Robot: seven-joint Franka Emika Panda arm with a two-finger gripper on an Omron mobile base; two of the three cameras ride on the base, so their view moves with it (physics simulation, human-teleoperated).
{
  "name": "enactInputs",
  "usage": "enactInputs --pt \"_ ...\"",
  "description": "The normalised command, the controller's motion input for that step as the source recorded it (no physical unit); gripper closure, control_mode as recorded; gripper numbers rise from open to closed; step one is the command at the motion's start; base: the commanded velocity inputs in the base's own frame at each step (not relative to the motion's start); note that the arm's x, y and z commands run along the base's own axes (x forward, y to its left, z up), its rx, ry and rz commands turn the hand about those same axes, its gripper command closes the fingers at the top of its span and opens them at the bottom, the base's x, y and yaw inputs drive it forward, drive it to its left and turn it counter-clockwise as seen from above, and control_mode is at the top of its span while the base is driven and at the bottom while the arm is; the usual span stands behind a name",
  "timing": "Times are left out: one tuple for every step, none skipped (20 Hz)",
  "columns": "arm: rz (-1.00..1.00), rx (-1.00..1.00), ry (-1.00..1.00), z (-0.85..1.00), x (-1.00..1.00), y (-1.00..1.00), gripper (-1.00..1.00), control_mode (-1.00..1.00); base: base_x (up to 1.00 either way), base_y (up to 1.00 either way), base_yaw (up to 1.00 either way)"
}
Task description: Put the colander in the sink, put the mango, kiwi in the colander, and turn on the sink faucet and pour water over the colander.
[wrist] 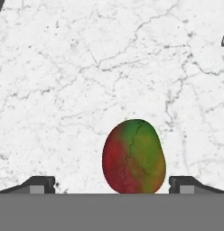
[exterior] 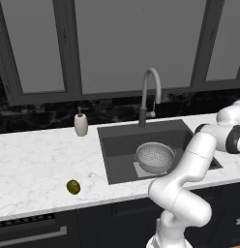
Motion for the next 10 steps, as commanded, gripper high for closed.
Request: enactInputs --pt "0.00 0.00 0.02 -0.22 0.01 0.00 -1.00 -1.00 0.00 0.00 0.00" --pt "0.00 0.00 0.00 -0.17 0.04 0.00 -1.00 -1.00 0.00 0.00 0.00" --pt "0.00 0.00 0.00 -0.14 0.12 0.00 -1.00 -1.00 0.00 0.00 0.00" --pt "0.00 0.00 0.00 -0.13 0.12 0.00 -1.00 -1.00 0.00 0.00 0.00" --pt "0.00 0.00 0.00 -0.13 0.12 -0.04 -1.00 -1.00 0.00 0.00 0.00" --pt "0.00 0.00 0.00 -0.14 0.07 -0.05 -1.00 -1.00 0.00 0.00 0.00" --pt "0.00 0.00 0.00 -0.15 0.04 -0.06 -1.00 -1.00 0.00 0.00 0.00" --pt "0.00 0.00 0.00 -0.14 0.00 -0.05 -1.00 -1.00 0.00 0.00 0.00" --pt "0.00 0.00 0.01 -0.20 0.00 0.00 -1.00 -1.00 0.00 0.00 0.00" --pt "0.00 0.00 0.01 -0.21 0.00 0.00 -1.00 -1.00 0.00 0.00 0.00"
